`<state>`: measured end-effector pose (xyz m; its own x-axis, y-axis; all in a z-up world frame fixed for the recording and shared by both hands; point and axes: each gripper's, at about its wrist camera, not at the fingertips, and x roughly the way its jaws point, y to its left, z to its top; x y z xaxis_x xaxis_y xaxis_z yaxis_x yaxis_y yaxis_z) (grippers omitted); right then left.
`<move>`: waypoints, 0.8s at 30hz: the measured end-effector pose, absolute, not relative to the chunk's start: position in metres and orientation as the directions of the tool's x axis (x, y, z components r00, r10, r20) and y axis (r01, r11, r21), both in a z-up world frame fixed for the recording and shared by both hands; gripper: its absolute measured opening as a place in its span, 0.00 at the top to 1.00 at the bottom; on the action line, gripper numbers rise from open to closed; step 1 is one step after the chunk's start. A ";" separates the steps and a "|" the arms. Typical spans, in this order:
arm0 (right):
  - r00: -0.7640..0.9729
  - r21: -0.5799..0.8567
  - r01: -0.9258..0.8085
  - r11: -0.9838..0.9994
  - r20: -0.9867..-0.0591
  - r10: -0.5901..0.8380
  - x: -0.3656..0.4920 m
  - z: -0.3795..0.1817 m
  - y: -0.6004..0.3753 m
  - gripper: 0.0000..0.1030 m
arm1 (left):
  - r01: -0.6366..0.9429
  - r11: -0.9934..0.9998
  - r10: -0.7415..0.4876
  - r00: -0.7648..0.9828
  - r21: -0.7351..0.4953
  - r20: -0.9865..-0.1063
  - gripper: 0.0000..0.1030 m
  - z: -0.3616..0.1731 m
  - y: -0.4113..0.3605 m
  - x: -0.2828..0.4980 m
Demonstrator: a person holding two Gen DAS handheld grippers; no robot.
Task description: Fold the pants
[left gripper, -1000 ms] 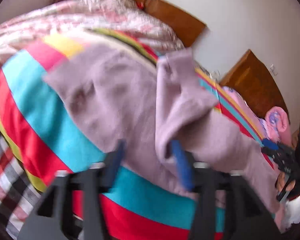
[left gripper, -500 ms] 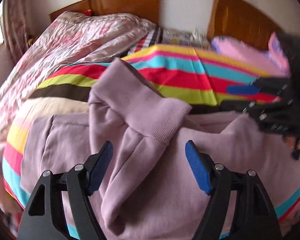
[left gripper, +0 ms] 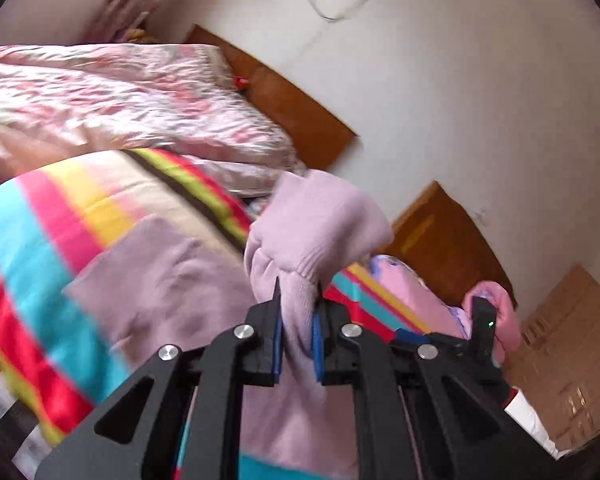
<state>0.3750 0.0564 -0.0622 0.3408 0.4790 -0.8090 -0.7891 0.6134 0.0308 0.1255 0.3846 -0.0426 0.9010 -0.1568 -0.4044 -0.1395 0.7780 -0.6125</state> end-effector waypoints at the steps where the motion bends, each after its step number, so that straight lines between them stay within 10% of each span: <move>1: 0.323 0.032 -0.800 0.599 -0.819 0.475 0.376 -0.066 0.062 0.61 | -0.166 0.781 -0.144 0.890 -0.603 -0.432 0.89 -0.050 0.389 0.119; 7: 0.161 0.024 -0.913 0.407 -0.896 0.414 0.345 -0.089 0.089 0.70 | -0.269 0.747 -0.172 0.805 -0.608 -0.568 0.89 -0.112 0.389 0.107; 22: 0.153 0.025 -0.919 0.394 -0.898 0.413 0.343 -0.100 0.085 0.70 | -0.307 0.725 -0.170 0.789 -0.617 -0.591 0.71 -0.126 0.396 0.102; 24: 0.206 -0.040 -0.921 0.388 -0.894 0.398 0.337 -0.098 0.085 0.83 | -0.311 0.727 -0.164 0.787 -0.612 -0.595 0.71 -0.124 0.394 0.102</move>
